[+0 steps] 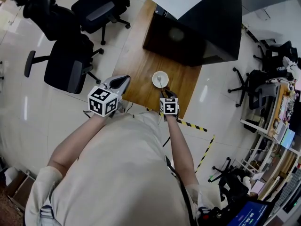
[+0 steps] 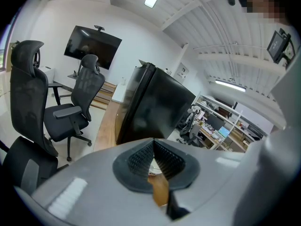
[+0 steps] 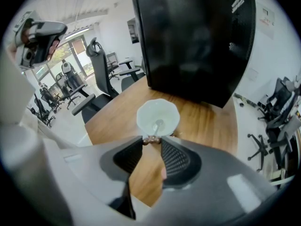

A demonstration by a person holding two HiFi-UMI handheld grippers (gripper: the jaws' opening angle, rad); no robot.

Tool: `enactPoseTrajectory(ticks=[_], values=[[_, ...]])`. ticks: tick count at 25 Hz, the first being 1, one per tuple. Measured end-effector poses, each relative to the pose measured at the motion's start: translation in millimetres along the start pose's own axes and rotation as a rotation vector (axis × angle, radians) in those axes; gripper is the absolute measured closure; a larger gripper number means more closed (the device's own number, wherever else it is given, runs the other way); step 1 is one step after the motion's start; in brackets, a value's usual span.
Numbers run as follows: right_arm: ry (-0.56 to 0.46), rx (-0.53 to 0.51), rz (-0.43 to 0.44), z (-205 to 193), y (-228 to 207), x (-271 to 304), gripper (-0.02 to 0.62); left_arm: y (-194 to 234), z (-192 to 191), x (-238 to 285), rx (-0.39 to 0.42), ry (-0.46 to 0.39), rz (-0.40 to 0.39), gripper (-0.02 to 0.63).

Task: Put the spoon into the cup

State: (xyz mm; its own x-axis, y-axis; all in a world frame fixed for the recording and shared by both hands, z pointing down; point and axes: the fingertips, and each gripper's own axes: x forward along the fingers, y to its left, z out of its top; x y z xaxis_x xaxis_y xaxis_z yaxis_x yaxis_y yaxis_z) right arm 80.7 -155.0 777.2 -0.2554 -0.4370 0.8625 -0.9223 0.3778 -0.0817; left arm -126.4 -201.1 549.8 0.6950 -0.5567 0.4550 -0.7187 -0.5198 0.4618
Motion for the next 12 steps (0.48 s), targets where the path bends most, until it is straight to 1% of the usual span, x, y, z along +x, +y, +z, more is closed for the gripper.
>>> enactPoseTrajectory(ticks=[12], values=[[0.027, 0.026, 0.005, 4.7, -4.4, 10.0, 0.468, 8.8, 5.1, -9.8, -0.019, -0.038, 0.010, 0.606]])
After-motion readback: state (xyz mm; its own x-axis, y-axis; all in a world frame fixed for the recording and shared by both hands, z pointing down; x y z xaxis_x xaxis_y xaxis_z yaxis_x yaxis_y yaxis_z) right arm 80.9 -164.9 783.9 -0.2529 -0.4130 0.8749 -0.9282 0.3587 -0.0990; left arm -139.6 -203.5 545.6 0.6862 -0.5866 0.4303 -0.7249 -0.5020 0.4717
